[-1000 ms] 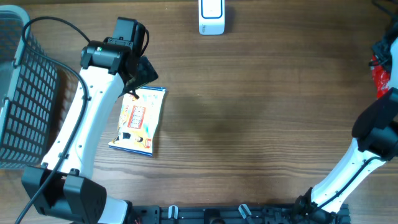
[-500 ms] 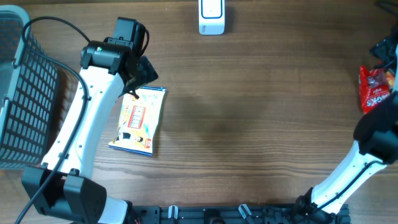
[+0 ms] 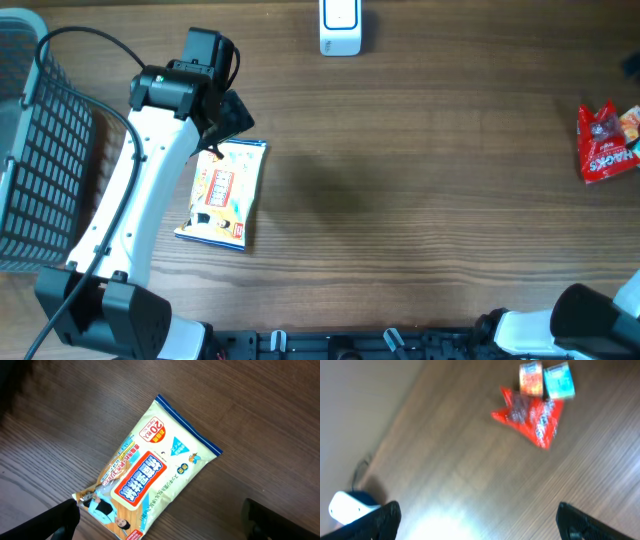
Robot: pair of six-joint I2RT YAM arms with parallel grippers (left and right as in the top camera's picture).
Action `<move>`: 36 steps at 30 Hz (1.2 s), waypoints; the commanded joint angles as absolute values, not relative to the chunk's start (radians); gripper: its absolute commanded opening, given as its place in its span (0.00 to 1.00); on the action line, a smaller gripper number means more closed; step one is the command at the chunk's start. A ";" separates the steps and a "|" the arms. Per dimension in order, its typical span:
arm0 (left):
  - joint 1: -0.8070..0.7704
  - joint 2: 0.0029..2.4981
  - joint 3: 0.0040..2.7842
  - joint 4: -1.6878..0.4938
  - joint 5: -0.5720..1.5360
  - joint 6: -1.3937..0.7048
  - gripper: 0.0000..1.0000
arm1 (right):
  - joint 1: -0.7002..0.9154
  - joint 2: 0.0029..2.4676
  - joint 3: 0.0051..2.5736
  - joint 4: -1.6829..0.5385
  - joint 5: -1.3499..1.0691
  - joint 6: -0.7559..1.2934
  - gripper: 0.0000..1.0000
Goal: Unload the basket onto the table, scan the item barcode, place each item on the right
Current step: 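Carry the red bag to the right table edge and drop it, then grasp the yellow wipes pack with the left gripper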
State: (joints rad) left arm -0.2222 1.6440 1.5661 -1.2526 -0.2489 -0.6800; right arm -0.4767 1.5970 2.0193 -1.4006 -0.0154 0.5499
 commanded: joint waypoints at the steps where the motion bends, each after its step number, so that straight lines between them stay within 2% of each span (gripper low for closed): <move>1: -0.221 1.650 1.567 -1.252 -0.251 -0.697 1.00 | -0.475 1.569 2.019 -1.518 -0.031 0.560 1.00; 21: -0.221 1.650 1.567 -1.225 -0.242 -0.697 1.00 | -0.475 1.581 1.988 -1.526 -0.030 0.558 1.00; 27: -0.221 1.682 1.561 -1.256 -0.170 -0.696 1.00 | -0.475 1.581 1.988 -1.526 -0.030 0.558 1.00; 33: -0.221 1.711 1.423 -1.257 -0.194 -0.696 1.00 | -0.475 1.581 1.988 -1.526 -0.030 0.558 1.00; 36: -0.221 1.711 1.300 -1.243 -0.133 -0.682 1.00 | -0.475 1.581 1.988 -1.526 -0.030 0.558 1.00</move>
